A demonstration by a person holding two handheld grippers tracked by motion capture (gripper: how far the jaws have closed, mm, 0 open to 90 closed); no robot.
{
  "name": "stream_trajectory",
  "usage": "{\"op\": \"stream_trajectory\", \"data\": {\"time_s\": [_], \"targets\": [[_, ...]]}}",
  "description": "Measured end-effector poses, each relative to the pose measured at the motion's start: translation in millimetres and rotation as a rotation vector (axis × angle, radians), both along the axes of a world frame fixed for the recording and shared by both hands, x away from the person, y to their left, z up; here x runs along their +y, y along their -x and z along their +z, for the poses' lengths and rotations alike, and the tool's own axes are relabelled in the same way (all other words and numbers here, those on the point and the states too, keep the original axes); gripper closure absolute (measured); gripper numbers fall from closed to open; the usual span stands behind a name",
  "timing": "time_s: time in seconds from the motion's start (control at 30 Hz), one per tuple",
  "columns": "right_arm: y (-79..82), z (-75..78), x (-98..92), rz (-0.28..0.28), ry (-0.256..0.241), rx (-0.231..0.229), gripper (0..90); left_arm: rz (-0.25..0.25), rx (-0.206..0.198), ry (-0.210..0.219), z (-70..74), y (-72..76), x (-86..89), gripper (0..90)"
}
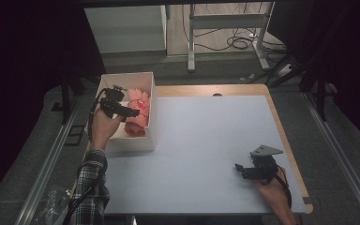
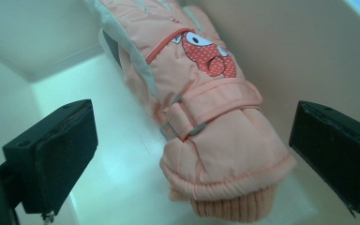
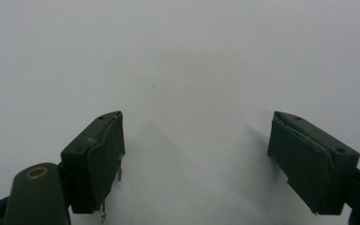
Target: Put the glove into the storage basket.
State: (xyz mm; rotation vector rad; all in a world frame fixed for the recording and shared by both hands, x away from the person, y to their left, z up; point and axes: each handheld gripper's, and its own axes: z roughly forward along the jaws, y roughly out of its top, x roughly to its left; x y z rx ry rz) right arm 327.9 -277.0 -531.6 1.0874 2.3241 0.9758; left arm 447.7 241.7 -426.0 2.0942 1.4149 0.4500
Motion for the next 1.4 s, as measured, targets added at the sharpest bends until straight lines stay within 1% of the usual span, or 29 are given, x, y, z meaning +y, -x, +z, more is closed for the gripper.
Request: {"op": "stream_trajectory", "data": {"time_s": [0.2, 0.27, 0.3, 0.43, 0.47, 0.57, 0.63, 0.67, 0.73, 0.77, 0.97, 1.17, 1.23, 1.33, 1.4], "targets": [[0.0, 0.0, 0.0, 0.000, 0.000, 0.000, 19.0, -0.023, -0.043, 0.036, 7.5, 12.5, 3.9, 1.9], [0.0, 0.0, 0.1, 0.000, 0.000, 0.000, 19.0, -0.034, -0.053, 0.042, 9.5, 16.8, 4.0, 1.9], [0.1, 0.0, 0.1, -0.001, 0.000, 0.000, 19.0, -0.039, -0.057, 0.039, 10.2, 18.1, 3.8, 1.9], [0.0, 0.0, 0.1, 0.000, 0.001, -0.001, 19.0, -0.064, -0.079, 0.040, 16.5, 26.3, 0.0, 1.9], [0.0, 0.0, 0.1, 0.000, 0.001, 0.000, 18.9, -0.067, -0.083, 0.050, 18.3, 28.6, -1.8, 1.9], [0.0, 0.0, 0.1, -0.001, 0.000, 0.000, 18.9, -0.095, -0.100, 0.065, 23.6, 35.5, -7.8, 1.8], [0.0, 0.0, 0.1, -0.001, 0.000, 0.000, 18.8, -0.115, -0.110, 0.083, 26.2, 40.3, -12.5, 1.9], [0.0, 0.0, 0.1, -0.001, 0.000, 0.000, 18.8, -0.133, -0.116, 0.093, 27.2, 43.0, -15.7, 1.9], [0.0, 0.0, 0.2, -0.001, 0.000, 0.000, 18.8, -0.150, -0.127, 0.096, 28.6, 46.8, -21.2, 1.9], [0.1, 0.0, 0.2, -0.001, 0.000, 0.000, 18.8, -0.168, -0.135, 0.098, 29.9, 49.9, -26.1, 1.9], [0.0, 0.0, 0.2, -0.001, 0.001, 0.000, 18.8, -0.231, -0.159, 0.109, 35.1, 59.5, -45.7, 1.9], [0.1, 0.0, 0.2, -0.001, 0.000, 0.000, 18.7, -0.297, -0.170, 0.110, 35.7, 67.4, -69.2, 1.9], [0.1, 0.0, 0.2, -0.002, 0.000, 0.001, 18.8, -0.320, -0.172, 0.115, 34.7, 69.0, -77.4, 1.9], [0.0, 0.0, 0.1, -0.001, 0.001, -0.001, 18.8, -0.355, -0.173, 0.108, 32.6, 70.9, -90.1, 1.9], [0.0, 0.0, 0.1, -0.001, 0.001, 0.000, 18.8, -0.377, -0.172, 0.113, 30.4, 72.9, -99.5, 1.9]]}}
